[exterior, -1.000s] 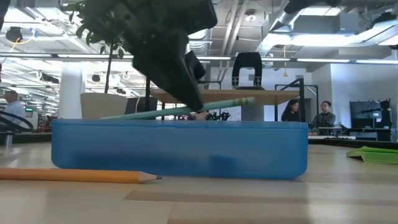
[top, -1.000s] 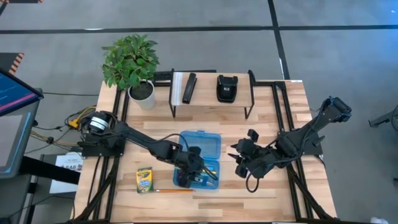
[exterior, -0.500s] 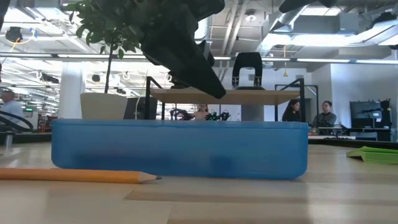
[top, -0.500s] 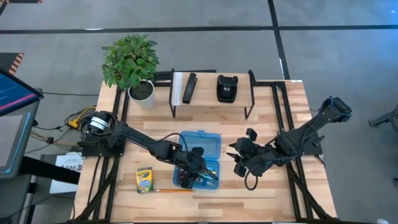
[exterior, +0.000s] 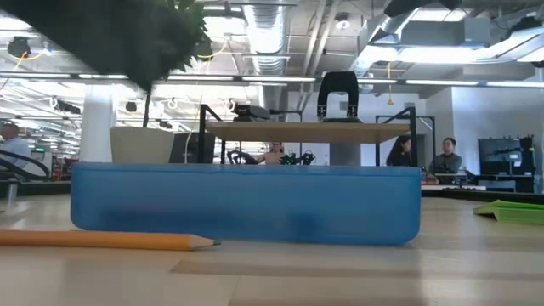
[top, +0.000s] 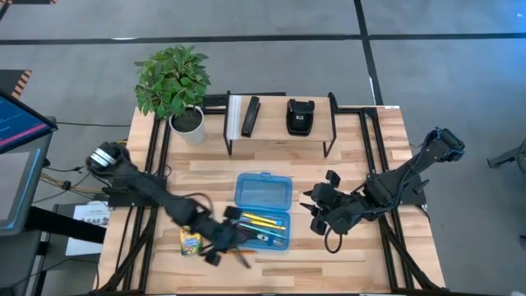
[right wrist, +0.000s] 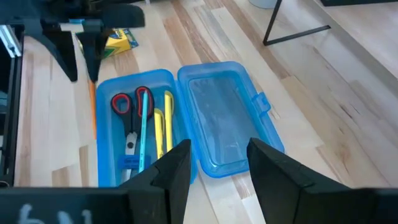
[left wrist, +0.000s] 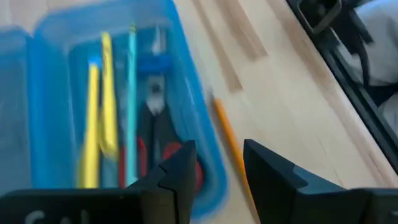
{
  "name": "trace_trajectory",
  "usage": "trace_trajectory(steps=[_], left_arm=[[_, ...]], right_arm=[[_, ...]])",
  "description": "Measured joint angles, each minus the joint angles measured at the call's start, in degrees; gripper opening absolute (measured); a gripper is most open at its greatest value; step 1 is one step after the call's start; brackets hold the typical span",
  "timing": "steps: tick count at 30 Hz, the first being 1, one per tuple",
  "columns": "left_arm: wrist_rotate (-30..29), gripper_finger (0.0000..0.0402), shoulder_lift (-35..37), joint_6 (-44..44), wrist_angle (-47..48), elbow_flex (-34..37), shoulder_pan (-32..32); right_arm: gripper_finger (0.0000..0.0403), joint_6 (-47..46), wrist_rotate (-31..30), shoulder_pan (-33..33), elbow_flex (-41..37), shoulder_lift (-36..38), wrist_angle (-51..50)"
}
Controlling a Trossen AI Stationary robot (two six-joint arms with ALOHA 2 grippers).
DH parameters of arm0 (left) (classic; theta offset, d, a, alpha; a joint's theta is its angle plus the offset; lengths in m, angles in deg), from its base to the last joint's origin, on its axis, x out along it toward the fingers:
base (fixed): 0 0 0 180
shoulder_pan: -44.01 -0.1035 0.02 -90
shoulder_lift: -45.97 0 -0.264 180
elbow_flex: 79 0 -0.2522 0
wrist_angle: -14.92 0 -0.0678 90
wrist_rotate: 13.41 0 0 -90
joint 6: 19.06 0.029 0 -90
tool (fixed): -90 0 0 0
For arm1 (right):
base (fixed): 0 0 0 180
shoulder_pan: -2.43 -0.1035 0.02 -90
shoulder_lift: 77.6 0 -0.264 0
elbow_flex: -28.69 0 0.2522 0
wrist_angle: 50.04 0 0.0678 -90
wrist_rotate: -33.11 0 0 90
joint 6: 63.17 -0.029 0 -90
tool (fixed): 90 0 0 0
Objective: Pack school essentials
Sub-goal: Put the orange pencil into the supply box
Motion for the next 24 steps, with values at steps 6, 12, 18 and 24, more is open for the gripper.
trace_trajectory(steps=[6,12,18,24], left_arm=[[-2.75,0.0122,4.71,-8.87,-15.94,12.27,6.03],[-3.68,0.0122,3.00,-14.55,-16.22,15.89,7.12],[-1.63,0.0122,-1.73,-16.43,-18.01,15.79,7.10],[-1.73,0.0122,-5.33,-19.02,-18.54,15.82,7.05]], right_arm=[[0.0177,0.02,0.00,0.31,0.00,-0.15,0.50],[0.0177,0.02,0.02,1.43,0.00,-0.15,0.94],[0.0177,0.20,0.04,2.04,0.00,-0.15,0.86],[0.0177,0.13,0.07,2.05,0.00,-0.13,0.89]])
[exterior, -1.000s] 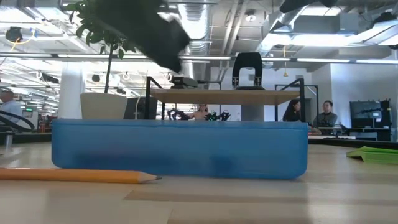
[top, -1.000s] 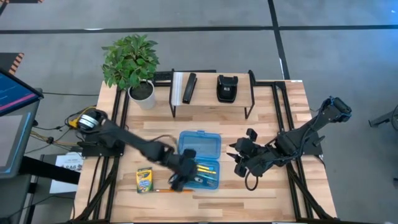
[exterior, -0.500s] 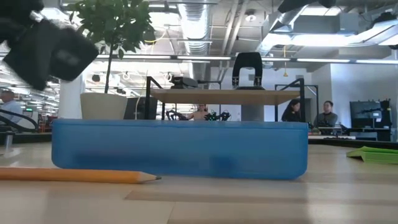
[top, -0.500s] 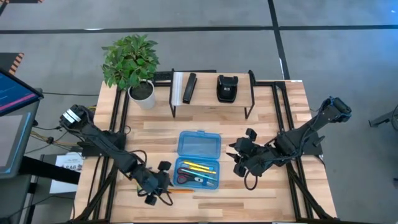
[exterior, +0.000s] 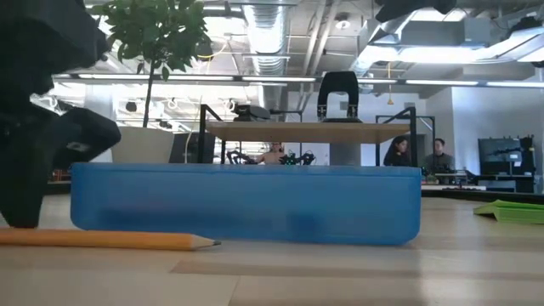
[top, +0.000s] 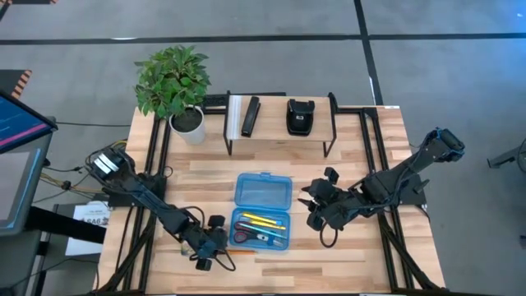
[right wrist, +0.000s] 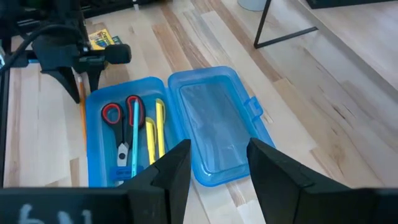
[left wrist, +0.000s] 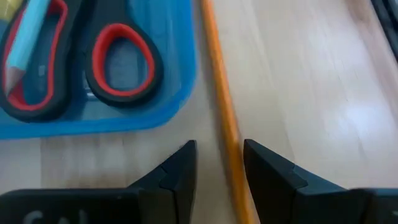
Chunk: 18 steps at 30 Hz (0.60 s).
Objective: Pack school essentials
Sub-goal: Put the orange pencil into the supply box
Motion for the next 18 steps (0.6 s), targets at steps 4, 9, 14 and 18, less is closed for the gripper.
trace_trajectory(steps=[4,9,14,18], left_arm=[[-0.06,0.0122,-2.05,-0.68,-0.50,-0.21,0.00],[0.01,0.0114,-2.41,-0.85,-0.16,-0.28,0.00],[0.63,0.0068,-2.39,-0.27,0.89,-0.27,-0.38],[2.01,0.0014,-2.37,-0.49,2.01,-0.30,-1.26]], right_arm=[[0.0177,-0.01,0.00,0.00,0.00,-0.02,0.05],[0.0177,0.00,0.00,0.00,0.00,-0.02,0.10],[0.0177,0.00,0.00,0.00,0.00,-0.02,0.09],[0.0177,0.00,-0.01,0.00,0.00,-0.02,0.08]])
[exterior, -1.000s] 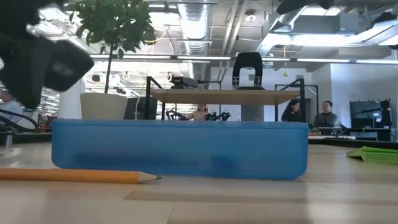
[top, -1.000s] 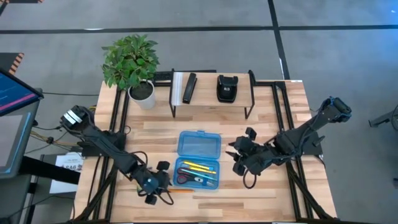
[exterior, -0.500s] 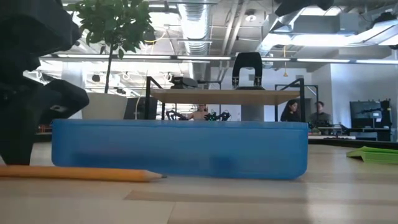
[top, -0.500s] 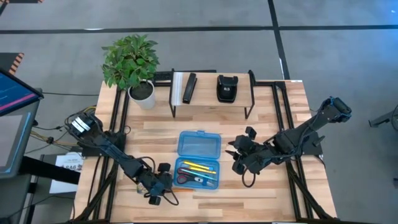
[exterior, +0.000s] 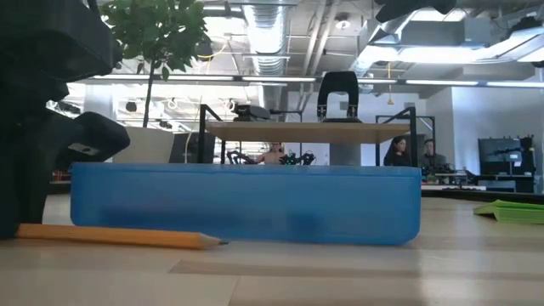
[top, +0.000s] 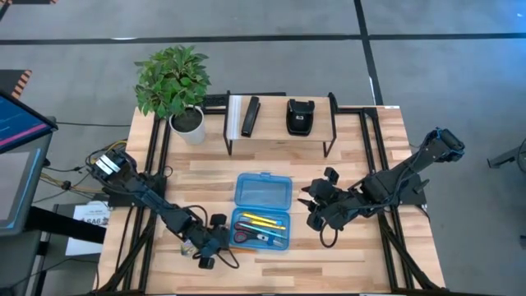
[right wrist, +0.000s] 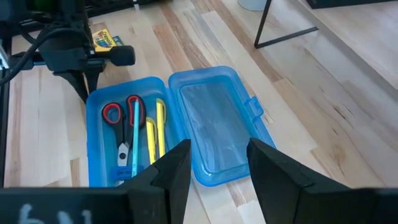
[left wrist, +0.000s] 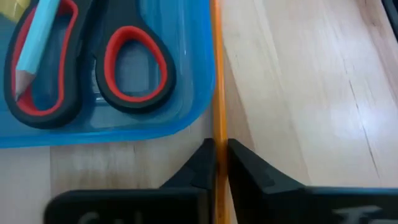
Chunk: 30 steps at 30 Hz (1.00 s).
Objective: Pack school essentials
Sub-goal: Put the orange pencil into the supply box
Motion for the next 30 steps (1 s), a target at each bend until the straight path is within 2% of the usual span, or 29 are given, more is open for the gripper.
trace_trajectory(steps=[8,12,20,23,27,30], left_arm=[[3.25,0.0002,1.34,2.88,1.22,-1.21,-0.25],[6.87,0.0001,3.52,3.56,3.36,-2.52,0.66],[2.05,0.0000,7.82,6.80,2.90,-6.26,0.97],[0.01,0.0000,7.85,10.46,3.52,-8.17,-0.72],[0.06,0.0000,7.85,14.91,2.74,-10.14,-5.61],[2.62,0.0000,7.87,17.79,2.76,-10.43,-10.20]], right_arm=[[0.0177,0.76,-0.02,0.00,0.00,0.00,0.01],[0.0177,1.02,-0.02,0.00,0.00,0.00,-0.02],[0.0177,1.57,-0.10,0.00,0.00,0.00,-0.10],[0.0177,1.57,-0.14,0.00,0.00,0.00,-0.07],[0.0177,1.55,-0.17,0.14,0.00,0.00,0.06],[0.0177,1.55,-0.17,0.37,0.00,0.00,0.03]])
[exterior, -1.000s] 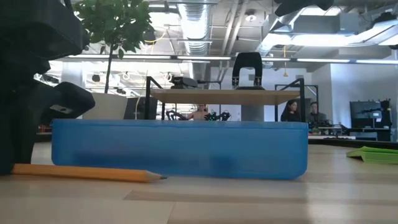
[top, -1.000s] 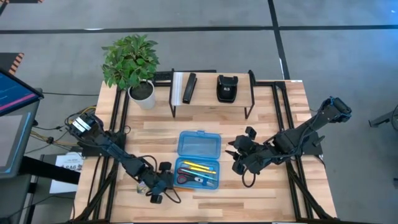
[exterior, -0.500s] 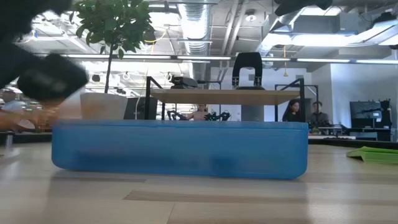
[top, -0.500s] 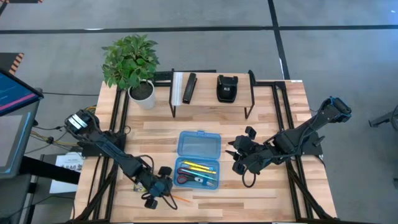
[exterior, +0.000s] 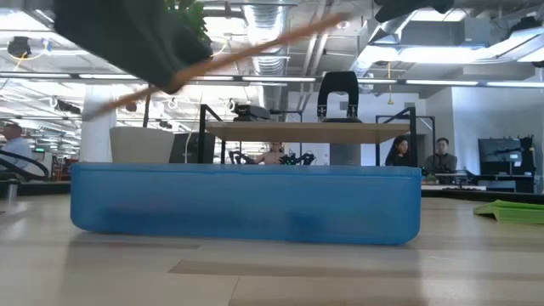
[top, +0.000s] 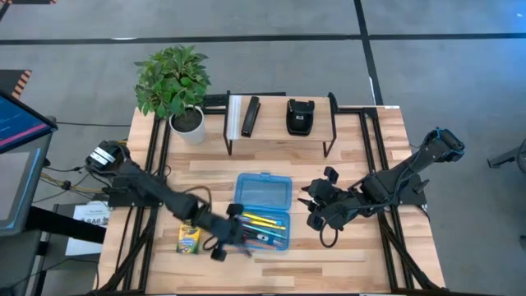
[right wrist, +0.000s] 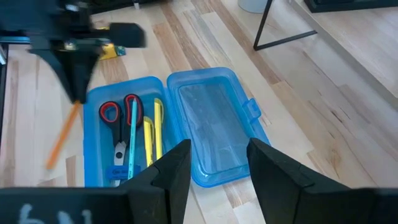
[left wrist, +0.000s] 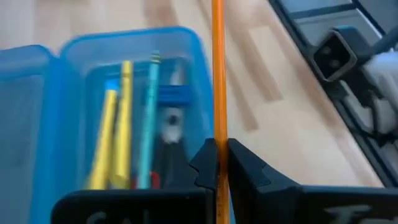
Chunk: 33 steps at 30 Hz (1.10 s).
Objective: Pack school essentials
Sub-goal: Put the orange pencil into the supply box, then put the lime green sticky note pad into the supply box
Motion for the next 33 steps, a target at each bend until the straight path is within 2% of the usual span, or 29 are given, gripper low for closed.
trace_trajectory(steps=[5,16,26,30,33], left_arm=[[3.43,0.0000,-1.08,1.62,-0.25,-0.04,-5.36],[4.95,0.0004,-6.10,3.97,-4.19,-0.15,-6.30],[3.48,0.0097,-6.54,4.86,-5.08,-0.11,-6.77],[2.15,0.0123,-6.44,4.87,-5.03,-0.11,-6.84],[1.46,0.0131,-4.78,5.05,-4.43,-0.09,-7.05]], right_arm=[[0.0177,0.70,-0.04,0.04,0.00,0.00,-0.03],[0.0177,0.92,-0.04,1.55,0.00,0.00,-0.21],[0.0177,1.00,-0.02,1.51,0.02,0.02,-0.10],[0.0177,1.33,0.21,1.51,0.02,0.02,-0.12],[0.0177,-0.16,3.88,1.39,0.02,0.02,-0.71]])
